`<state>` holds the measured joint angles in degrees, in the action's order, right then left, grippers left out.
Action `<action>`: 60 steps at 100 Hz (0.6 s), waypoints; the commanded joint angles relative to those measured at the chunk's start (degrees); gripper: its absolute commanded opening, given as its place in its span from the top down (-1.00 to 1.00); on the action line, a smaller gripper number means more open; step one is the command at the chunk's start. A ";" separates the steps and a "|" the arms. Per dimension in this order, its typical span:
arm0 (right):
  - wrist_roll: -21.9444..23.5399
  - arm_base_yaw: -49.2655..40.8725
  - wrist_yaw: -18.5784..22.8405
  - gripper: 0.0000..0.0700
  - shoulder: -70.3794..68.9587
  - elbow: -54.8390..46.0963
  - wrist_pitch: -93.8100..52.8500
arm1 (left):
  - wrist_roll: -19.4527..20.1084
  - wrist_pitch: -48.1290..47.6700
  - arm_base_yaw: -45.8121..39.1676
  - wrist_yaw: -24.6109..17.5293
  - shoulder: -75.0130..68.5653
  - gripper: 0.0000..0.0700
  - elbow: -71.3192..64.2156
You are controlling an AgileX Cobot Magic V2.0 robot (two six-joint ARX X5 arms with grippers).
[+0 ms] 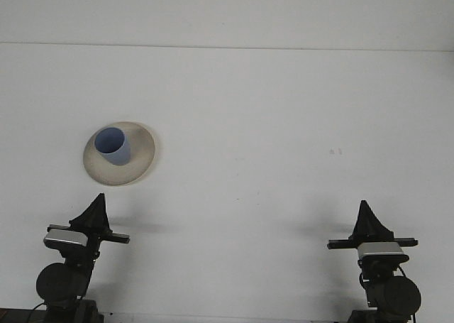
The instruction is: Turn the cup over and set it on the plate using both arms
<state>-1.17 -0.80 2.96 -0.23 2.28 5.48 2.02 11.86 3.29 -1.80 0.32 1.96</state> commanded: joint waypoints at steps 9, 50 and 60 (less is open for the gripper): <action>1.97 0.02 -0.15 1.00 0.15 -1.57 2.19 | -0.11 0.61 0.11 -0.11 -0.07 0.97 -1.16; 1.81 0.02 -0.15 1.00 0.15 -1.57 1.90 | -0.11 0.63 0.11 -0.11 -0.07 0.97 -1.16; 1.81 0.02 -0.15 1.00 0.15 -1.57 1.90 | -0.11 0.63 0.11 -0.11 -0.07 0.97 -1.16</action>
<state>0.05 -0.80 2.85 -0.23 0.84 6.74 2.02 11.86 3.29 -1.80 0.32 1.96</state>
